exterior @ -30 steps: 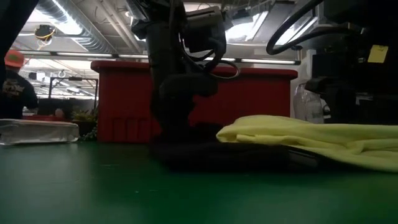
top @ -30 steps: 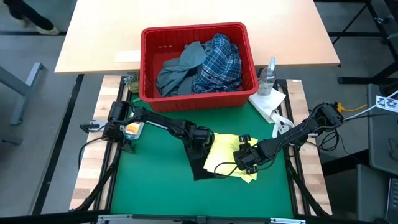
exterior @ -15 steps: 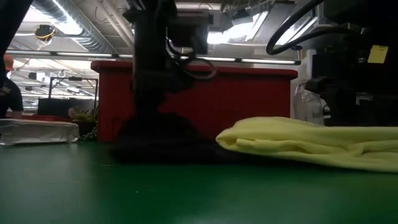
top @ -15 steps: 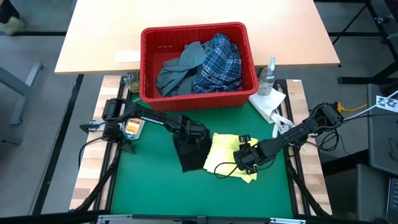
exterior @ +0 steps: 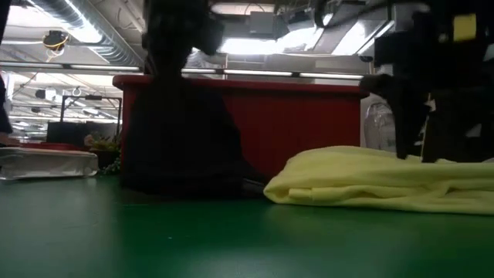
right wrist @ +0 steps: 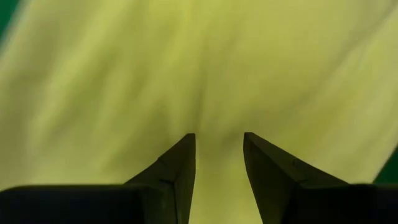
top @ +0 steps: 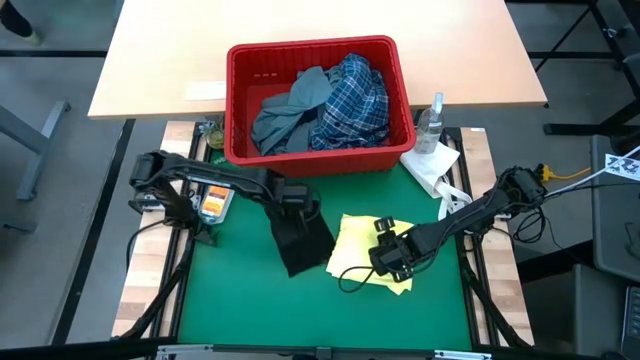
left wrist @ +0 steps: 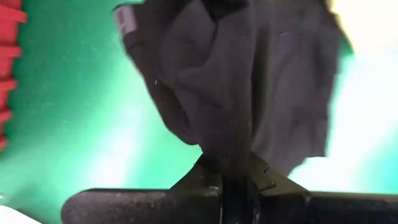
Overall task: Fold Laundry from Bin
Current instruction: Stack the black underwear shorts on top of the yellow shirt
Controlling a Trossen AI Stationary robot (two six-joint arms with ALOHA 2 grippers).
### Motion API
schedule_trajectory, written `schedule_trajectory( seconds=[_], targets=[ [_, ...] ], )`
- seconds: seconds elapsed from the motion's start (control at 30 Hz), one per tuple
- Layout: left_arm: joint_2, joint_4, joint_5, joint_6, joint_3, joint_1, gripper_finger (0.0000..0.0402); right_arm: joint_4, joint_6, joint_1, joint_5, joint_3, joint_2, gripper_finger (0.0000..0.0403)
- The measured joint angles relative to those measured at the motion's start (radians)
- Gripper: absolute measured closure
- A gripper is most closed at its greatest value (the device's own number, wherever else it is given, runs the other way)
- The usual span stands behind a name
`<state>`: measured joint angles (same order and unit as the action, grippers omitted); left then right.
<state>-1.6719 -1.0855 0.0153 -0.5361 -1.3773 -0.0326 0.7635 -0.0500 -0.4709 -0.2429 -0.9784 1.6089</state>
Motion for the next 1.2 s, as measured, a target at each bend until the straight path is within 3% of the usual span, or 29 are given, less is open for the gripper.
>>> schedule_trajectory(
  seconds=[0.2, 0.4, 0.67, 0.97, 1.07, 1.2],
  targets=[
    [0.096, 0.006, 0.098, -0.068, 0.000, 0.000, 0.0398, 0.024, 0.062, 0.000, -0.005, -0.075, -0.001, 0.0267],
    [0.144, 0.023, 0.111, -0.125, 0.000, 0.000, 0.0397, -0.031, 0.138, -0.001, -0.047, -0.135, -0.003, 0.0267],
    [0.148, 0.043, 0.110, -0.139, 0.000, 0.000, 0.0395, -0.338, 0.307, 0.000, -0.135, -0.136, 0.014, 0.0267],
    [0.148, 0.060, 0.107, -0.139, 0.000, 0.000, 0.0394, -0.732, 0.634, 0.000, -0.193, -0.136, 0.183, 0.0267],
    [0.148, 0.066, 0.107, -0.142, 0.000, 0.000, 0.0394, -0.852, 0.676, 0.010, -0.241, -0.136, 0.238, 0.0267],
    [0.148, 0.069, 0.107, -0.144, 0.000, -0.001, 0.0394, -0.901, 0.690, 0.045, -0.210, -0.136, 0.289, 0.0267]
  ],
)
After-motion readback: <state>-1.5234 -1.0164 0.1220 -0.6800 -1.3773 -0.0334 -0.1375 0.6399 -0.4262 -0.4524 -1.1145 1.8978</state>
